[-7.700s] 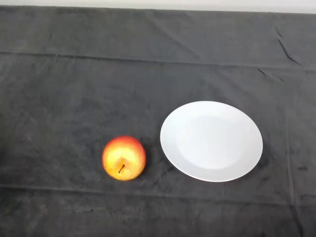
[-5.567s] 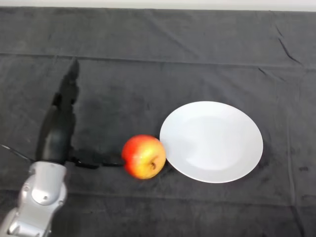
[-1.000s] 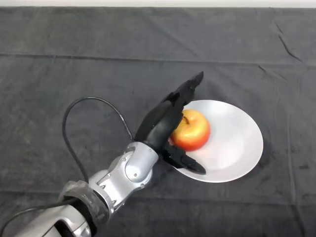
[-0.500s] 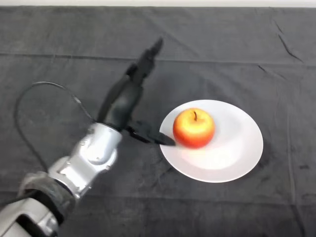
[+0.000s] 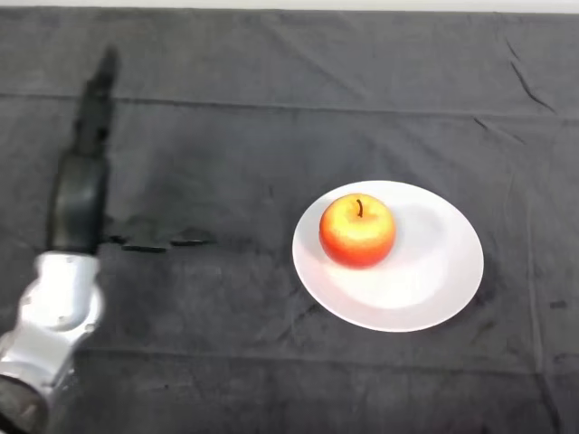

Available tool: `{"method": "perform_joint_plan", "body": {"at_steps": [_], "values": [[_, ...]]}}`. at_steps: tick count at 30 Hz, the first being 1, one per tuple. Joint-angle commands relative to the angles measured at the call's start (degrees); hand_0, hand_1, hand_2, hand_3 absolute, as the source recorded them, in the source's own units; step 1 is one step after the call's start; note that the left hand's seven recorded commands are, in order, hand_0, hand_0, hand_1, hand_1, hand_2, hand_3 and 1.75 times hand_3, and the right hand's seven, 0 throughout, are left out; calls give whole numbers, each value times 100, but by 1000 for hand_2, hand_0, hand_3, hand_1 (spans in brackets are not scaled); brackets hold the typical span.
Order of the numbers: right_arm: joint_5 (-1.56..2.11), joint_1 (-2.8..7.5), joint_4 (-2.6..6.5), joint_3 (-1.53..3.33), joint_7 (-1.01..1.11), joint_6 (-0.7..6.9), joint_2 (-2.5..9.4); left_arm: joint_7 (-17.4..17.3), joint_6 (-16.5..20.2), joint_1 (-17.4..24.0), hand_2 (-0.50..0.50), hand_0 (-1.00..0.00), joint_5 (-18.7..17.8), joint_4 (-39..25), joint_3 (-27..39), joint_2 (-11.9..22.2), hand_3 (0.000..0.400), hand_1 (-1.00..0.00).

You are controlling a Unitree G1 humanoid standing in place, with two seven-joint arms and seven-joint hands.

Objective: Move the apple to the plate

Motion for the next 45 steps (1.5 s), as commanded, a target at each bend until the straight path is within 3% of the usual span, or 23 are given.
{"method": "perform_joint_plan", "body": {"at_steps": [1, 10, 22, 32, 45], "values": [[74, -42, -130, -55, 46, -32, -47, 105, -235, 198, 0, 0, -151, 180, 310, 369, 0, 0], [75, -44, -125, -57, 49, -33, -49, 21, -579, 556, 0, 0, -672, 499, 1331, 873, 0, 0], [79, -48, -109, -63, 58, -37, -55, -25, -979, 890, 0, 0, -1199, 1110, 2504, 1264, 0, 0], [83, -54, -92, -69, 69, -41, -62, 338, -1158, 660, 0, 0, -1004, 1510, 2920, 1158, 0, 0], [88, -60, -72, -77, 85, -46, -70, 290, -1333, 500, 0, 0, -824, 1782, 3192, 1019, 0, 0]]}}
